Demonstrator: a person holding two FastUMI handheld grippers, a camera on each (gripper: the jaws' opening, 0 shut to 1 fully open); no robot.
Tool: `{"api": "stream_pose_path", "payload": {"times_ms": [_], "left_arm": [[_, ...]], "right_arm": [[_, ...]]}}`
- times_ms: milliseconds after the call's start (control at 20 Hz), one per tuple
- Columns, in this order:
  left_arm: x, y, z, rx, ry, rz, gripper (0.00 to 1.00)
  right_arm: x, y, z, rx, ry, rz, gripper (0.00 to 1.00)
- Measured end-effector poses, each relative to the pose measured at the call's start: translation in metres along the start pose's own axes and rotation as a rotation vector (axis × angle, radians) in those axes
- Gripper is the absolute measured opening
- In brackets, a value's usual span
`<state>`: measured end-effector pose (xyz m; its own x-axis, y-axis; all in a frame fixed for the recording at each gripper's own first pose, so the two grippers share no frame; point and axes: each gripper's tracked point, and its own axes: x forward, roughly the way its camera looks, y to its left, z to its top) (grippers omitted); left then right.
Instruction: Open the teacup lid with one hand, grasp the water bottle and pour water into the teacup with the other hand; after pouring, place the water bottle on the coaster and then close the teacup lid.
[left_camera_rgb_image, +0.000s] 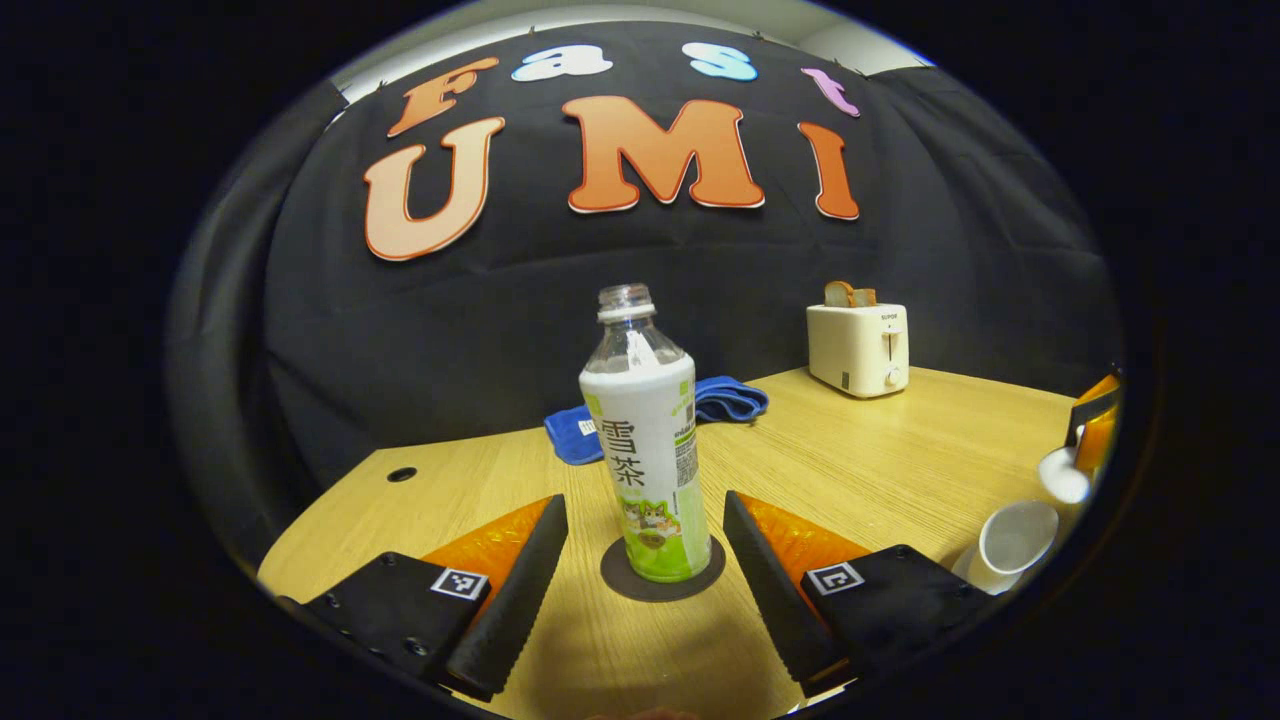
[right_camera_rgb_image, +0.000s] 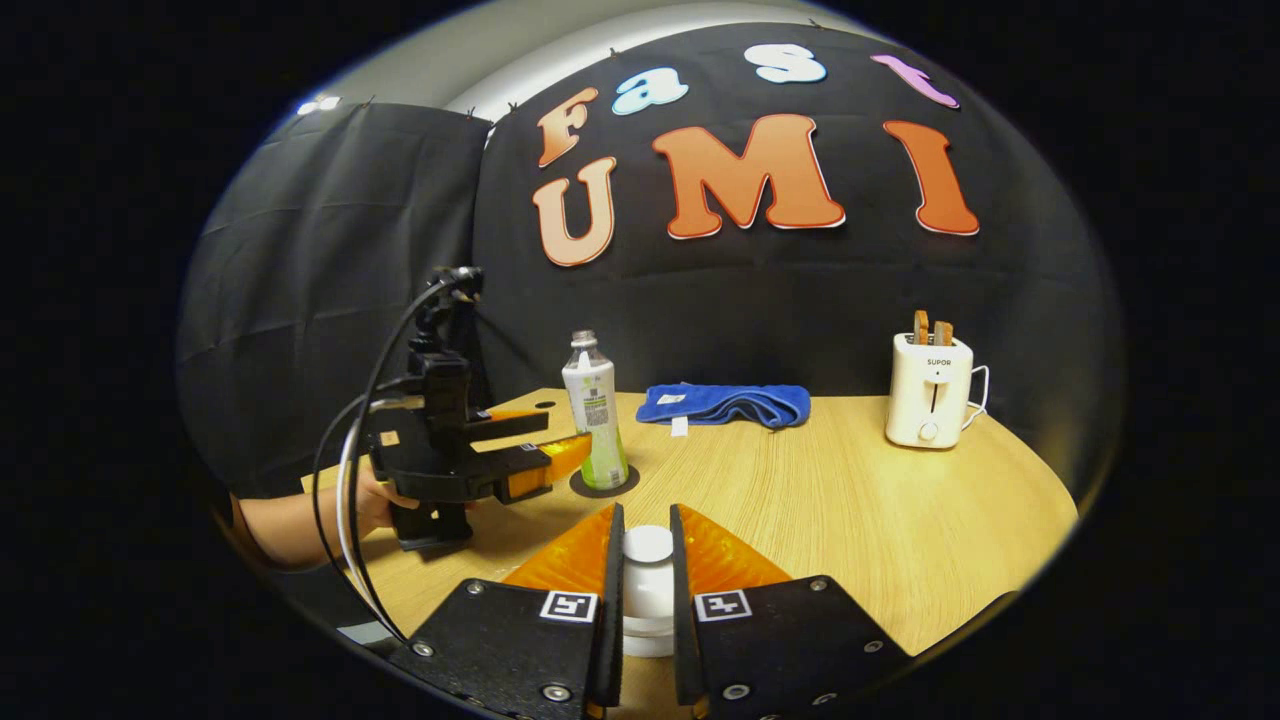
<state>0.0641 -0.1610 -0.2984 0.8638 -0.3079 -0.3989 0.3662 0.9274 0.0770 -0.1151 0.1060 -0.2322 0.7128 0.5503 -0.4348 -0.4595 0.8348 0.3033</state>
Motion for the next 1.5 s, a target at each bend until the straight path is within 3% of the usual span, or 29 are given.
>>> {"api": "stream_pose_path", "payload": {"times_ms": [150, 200, 450, 900, 1000, 1250, 1450, 1500], "left_arm": [[-0.018, 0.007, 0.014, -0.013, -0.043, 0.033, 0.99], [-0.023, 0.010, 0.018, -0.016, -0.060, 0.046, 0.94], [-0.052, 0.024, 0.033, -0.040, -0.102, 0.087, 0.99], [-0.080, 0.031, 0.055, -0.172, -0.132, 0.070, 1.00], [-0.087, 0.028, 0.066, -0.191, -0.149, 0.061, 0.99], [-0.106, 0.026, 0.092, -0.191, -0.189, 0.066, 0.99], [-0.121, 0.032, 0.111, -0.184, -0.213, 0.095, 0.99], [-0.125, 0.034, 0.115, -0.182, -0.219, 0.103, 0.99]], "right_arm": [[0.007, 0.002, -0.013, -0.012, 0.028, -0.001, 0.21], [0.008, 0.001, -0.018, -0.016, 0.034, -0.004, 0.21], [0.015, -0.002, -0.030, -0.024, 0.062, -0.023, 0.21], [0.018, -0.001, -0.039, -0.062, 0.075, -0.043, 0.25], [0.015, -0.002, -0.035, -0.088, 0.069, -0.065, 0.29], [-0.001, 0.002, 0.019, -0.095, -0.064, -0.071, 0.61], [-0.021, -0.014, 0.074, -0.103, -0.187, -0.147, 0.81], [-0.027, -0.018, 0.086, -0.103, -0.216, -0.165, 0.81]]}}
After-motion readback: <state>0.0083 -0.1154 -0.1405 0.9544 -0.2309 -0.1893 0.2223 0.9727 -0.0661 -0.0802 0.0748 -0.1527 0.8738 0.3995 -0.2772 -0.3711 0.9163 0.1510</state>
